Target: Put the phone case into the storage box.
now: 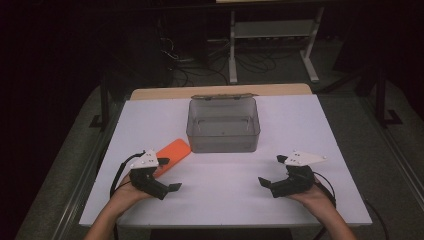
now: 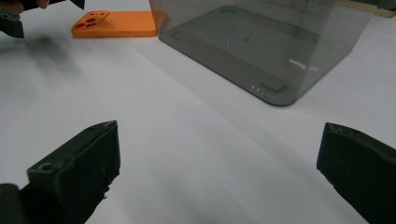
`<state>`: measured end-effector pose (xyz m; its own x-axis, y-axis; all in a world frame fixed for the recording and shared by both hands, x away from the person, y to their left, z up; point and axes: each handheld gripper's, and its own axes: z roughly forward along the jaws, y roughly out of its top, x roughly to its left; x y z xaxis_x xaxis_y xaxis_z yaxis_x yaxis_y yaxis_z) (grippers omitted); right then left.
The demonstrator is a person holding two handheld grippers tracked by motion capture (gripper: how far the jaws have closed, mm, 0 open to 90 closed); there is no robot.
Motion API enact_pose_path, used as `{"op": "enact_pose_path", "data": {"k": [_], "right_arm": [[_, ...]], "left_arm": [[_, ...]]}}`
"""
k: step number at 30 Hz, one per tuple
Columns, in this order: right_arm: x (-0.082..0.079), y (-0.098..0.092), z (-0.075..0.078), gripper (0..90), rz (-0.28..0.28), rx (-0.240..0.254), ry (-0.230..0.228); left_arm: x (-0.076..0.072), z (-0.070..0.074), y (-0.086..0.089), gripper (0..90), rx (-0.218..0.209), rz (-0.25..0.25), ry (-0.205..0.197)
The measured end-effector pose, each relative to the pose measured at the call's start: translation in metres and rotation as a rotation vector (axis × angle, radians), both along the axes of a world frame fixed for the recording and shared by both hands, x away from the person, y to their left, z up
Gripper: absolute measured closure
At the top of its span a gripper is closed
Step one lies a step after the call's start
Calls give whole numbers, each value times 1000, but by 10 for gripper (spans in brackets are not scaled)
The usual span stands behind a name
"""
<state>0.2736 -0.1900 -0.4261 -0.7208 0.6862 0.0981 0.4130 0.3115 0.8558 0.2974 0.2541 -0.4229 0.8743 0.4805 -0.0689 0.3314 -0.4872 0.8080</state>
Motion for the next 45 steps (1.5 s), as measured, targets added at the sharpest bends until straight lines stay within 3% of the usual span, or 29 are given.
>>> {"op": "enact_pose_path", "data": {"k": [7,24,45], "right_arm": [[0,0,0,0,3,3,1],[-1,1,0,0,9,0,4],[0,2,-1,0,11,-9,2]], "left_arm": [[1,0,0,0,-6,0,18],[1,3,-3,0,0,-11,12],[16,8,-10,0,16,4,7]]}}
